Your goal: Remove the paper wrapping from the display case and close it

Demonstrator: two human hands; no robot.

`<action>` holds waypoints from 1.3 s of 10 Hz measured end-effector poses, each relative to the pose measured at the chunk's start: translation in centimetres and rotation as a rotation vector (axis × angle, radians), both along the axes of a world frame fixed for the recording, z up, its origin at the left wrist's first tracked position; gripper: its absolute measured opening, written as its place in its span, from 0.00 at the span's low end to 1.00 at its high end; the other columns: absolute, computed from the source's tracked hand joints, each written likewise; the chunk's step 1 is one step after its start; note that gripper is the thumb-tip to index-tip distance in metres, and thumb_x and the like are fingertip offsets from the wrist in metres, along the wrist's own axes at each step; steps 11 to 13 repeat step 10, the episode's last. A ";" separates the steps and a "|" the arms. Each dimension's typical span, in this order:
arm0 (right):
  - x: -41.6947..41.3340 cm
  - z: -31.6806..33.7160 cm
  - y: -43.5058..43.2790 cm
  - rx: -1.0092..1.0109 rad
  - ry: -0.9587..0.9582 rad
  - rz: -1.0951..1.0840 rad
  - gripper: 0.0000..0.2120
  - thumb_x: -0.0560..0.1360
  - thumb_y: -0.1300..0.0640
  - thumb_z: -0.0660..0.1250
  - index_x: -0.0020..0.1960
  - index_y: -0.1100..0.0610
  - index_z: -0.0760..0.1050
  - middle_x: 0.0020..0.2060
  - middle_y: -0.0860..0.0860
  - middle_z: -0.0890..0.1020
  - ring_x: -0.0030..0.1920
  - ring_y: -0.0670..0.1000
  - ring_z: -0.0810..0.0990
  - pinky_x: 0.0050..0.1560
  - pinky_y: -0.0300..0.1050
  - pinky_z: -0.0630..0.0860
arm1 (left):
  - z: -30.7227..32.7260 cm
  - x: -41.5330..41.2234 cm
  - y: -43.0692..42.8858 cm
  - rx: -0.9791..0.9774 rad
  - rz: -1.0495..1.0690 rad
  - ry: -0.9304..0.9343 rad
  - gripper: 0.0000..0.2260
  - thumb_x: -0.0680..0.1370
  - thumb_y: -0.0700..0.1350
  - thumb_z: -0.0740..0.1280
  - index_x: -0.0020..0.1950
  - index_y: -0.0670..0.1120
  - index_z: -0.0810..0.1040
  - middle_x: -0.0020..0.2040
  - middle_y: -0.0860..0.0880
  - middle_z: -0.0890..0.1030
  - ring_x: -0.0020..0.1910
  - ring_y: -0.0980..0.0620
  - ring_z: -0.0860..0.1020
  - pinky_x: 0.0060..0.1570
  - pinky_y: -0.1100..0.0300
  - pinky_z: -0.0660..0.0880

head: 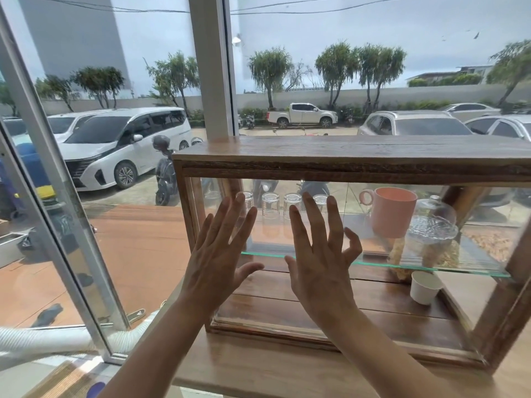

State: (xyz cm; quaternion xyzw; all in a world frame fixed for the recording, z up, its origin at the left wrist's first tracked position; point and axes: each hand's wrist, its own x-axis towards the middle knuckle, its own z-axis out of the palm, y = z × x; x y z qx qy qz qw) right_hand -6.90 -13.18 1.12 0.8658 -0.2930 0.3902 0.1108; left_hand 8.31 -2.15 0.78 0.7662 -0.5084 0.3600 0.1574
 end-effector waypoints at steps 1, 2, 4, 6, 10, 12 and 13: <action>-0.3 0.2 0.0 0.012 0.000 -0.017 0.46 0.66 0.58 0.75 0.78 0.51 0.56 0.80 0.49 0.54 0.80 0.56 0.51 0.65 0.64 0.60 | 0.0 0.0 0.0 -0.024 -0.017 -0.006 0.47 0.69 0.63 0.72 0.80 0.47 0.54 0.81 0.44 0.50 0.80 0.46 0.47 0.77 0.45 0.54; -0.9 0.4 -0.5 0.022 -0.031 -0.040 0.46 0.65 0.58 0.76 0.78 0.50 0.58 0.79 0.48 0.57 0.79 0.51 0.54 0.65 0.67 0.59 | -0.2 0.1 0.0 -0.044 -0.032 -0.012 0.47 0.69 0.63 0.72 0.80 0.46 0.55 0.81 0.44 0.51 0.80 0.45 0.48 0.77 0.45 0.54; -1.0 0.2 -0.9 0.038 -0.039 -0.020 0.47 0.64 0.60 0.76 0.77 0.48 0.58 0.79 0.49 0.57 0.79 0.52 0.54 0.66 0.66 0.59 | -0.1 -0.2 -0.2 -0.017 -0.012 0.002 0.47 0.68 0.63 0.72 0.80 0.47 0.54 0.81 0.44 0.50 0.80 0.45 0.47 0.77 0.46 0.53; -0.4 0.2 -0.5 0.052 -0.058 0.031 0.48 0.64 0.57 0.79 0.77 0.48 0.57 0.79 0.52 0.54 0.79 0.56 0.52 0.67 0.72 0.57 | -0.1 -1.1 -0.1 -0.048 0.010 0.030 0.49 0.67 0.59 0.76 0.80 0.46 0.54 0.81 0.43 0.49 0.80 0.45 0.47 0.77 0.47 0.56; -3.9 1.0 -0.9 -0.010 -0.192 0.254 0.31 0.69 0.49 0.72 0.71 0.51 0.69 0.77 0.53 0.62 0.77 0.54 0.58 0.67 0.65 0.61 | -2.3 -2.4 2.0 -0.224 -0.128 0.139 0.33 0.75 0.47 0.71 0.77 0.43 0.63 0.78 0.42 0.61 0.77 0.44 0.62 0.71 0.48 0.67; -3.9 1.0 -0.9 -0.010 -0.192 0.254 0.31 0.69 0.49 0.72 0.71 0.51 0.69 0.77 0.53 0.62 0.77 0.54 0.58 0.67 0.65 0.61 | -2.3 -2.4 2.0 -0.224 -0.128 0.139 0.33 0.75 0.47 0.71 0.77 0.43 0.63 0.78 0.42 0.61 0.77 0.44 0.62 0.71 0.48 0.67; -3.9 1.0 -0.9 -0.010 -0.192 0.254 0.31 0.69 0.49 0.72 0.71 0.51 0.69 0.77 0.53 0.62 0.77 0.54 0.58 0.67 0.65 0.61 | -2.3 -2.4 2.0 -0.224 -0.128 0.139 0.33 0.75 0.47 0.71 0.77 0.43 0.63 0.78 0.42 0.61 0.77 0.44 0.62 0.71 0.48 0.67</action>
